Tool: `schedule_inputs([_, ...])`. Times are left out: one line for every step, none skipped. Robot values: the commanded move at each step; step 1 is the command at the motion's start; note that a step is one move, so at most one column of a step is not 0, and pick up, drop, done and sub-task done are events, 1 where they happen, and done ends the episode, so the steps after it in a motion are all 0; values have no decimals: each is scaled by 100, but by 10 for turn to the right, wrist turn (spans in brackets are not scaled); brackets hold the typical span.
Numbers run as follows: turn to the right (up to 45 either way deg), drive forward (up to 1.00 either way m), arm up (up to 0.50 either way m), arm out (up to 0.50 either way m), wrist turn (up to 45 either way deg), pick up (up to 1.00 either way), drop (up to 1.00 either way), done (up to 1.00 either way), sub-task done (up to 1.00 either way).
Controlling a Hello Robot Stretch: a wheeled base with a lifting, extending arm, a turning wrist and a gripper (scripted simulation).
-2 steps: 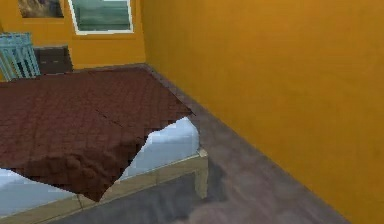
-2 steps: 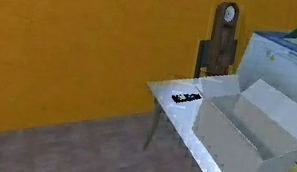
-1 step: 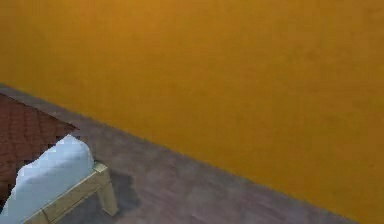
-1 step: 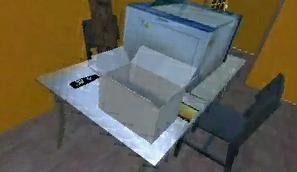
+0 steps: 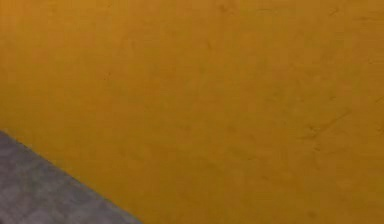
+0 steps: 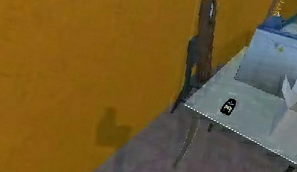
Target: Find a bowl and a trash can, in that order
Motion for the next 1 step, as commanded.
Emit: schedule_inputs([-420, 0, 0, 0, 0, 0, 0, 0, 0])
